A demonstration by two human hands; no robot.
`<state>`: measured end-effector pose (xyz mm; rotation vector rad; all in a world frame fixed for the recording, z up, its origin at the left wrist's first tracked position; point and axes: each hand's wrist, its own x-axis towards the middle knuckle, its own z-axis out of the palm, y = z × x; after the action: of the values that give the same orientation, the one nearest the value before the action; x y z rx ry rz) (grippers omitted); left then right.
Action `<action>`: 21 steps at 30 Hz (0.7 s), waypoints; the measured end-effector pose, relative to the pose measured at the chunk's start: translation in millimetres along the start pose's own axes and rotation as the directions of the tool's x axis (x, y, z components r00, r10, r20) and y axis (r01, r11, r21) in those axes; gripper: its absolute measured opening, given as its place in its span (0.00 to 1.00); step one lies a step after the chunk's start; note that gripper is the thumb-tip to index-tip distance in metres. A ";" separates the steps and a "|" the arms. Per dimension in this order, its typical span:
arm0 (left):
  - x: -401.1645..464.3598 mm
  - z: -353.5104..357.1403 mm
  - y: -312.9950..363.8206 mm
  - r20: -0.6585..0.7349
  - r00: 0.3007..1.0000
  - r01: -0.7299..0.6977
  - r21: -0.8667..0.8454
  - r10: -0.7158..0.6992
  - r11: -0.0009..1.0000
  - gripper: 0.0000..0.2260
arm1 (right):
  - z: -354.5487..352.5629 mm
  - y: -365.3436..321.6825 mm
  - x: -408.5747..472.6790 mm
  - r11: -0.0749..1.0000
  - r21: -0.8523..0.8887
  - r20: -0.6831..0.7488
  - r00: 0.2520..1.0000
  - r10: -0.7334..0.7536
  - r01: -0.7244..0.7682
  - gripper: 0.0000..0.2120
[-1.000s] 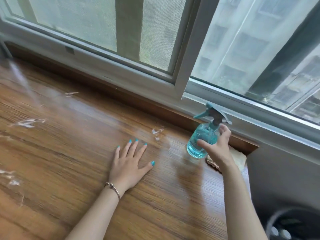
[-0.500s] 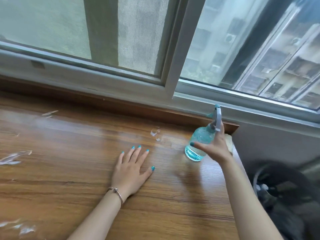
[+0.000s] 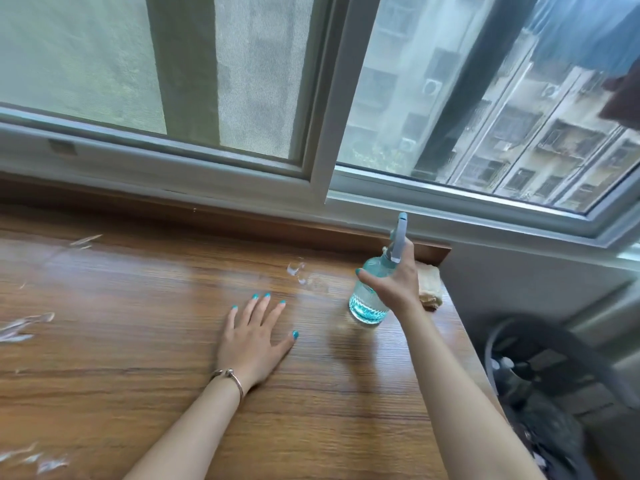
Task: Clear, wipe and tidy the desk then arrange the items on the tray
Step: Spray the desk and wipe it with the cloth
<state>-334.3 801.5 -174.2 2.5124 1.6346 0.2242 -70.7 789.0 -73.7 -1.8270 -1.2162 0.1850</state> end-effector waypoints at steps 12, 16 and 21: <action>1.6 -0.7 5.0 0.003 1.000 0.030 -0.018 -0.030 0.999 0.32 | -28.9 -20.2 -11.4 1.000 0.002 -0.080 0.997 0.016 -0.016 0.16; 4.1 0.0 6.7 -0.028 0.992 0.125 -0.024 -0.126 0.992 0.37 | -40.1 -53.1 -47.9 0.986 -0.166 0.313 0.948 0.058 -0.005 0.16; 0.2 1.1 7.1 -0.044 0.959 0.282 -0.002 -0.282 0.960 0.46 | -23.4 -78.8 -95.0 0.981 0.031 0.507 0.848 0.150 -0.192 0.09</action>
<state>-327.7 798.8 -174.0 2.2541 1.9844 0.2457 -157.6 707.7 -33.4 -1.8751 -1.3658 0.8493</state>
